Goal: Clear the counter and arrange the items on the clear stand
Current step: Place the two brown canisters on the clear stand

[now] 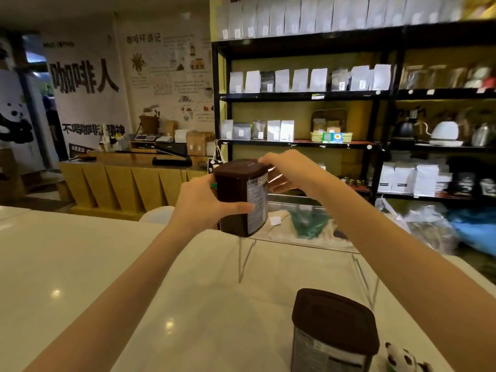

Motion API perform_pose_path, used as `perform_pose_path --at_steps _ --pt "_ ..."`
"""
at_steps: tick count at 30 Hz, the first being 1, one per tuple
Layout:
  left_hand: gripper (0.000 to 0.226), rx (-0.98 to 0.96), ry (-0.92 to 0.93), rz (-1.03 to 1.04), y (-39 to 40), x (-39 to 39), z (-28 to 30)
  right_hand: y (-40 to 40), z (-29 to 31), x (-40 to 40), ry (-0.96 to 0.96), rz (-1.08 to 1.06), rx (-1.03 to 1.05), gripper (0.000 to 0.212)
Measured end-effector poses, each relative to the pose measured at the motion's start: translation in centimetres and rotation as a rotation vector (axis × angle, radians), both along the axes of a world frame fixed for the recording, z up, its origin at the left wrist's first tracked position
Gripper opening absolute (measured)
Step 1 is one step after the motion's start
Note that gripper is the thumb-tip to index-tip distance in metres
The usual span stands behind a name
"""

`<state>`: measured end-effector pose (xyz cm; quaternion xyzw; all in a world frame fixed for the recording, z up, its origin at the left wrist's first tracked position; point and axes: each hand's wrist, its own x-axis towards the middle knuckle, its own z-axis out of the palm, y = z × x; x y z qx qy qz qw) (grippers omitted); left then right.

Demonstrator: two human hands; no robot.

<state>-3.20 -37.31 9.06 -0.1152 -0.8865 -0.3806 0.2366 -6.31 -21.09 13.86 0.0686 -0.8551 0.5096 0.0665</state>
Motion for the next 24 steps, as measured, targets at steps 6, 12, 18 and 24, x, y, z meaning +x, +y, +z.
perform_pose_path --at_steps 6,12,18,24 --pt "0.068 0.028 0.012 -0.032 3.2 -4.8 -1.2 2.0 -1.5 -3.5 0.019 -0.192 -0.179 0.037" --pt "0.068 0.033 -0.023 -0.056 5.0 -7.9 -3.2 3.2 -3.8 -5.4 -0.012 -0.257 -0.286 0.024" --pt "0.064 0.054 -0.040 -0.056 5.7 -9.6 -4.2 3.6 -5.0 -7.1 -0.048 -0.234 -0.346 0.022" --pt "0.065 0.066 -0.049 -0.036 6.0 -11.4 -4.7 3.6 -5.2 -9.0 -0.062 -0.213 -0.388 0.023"
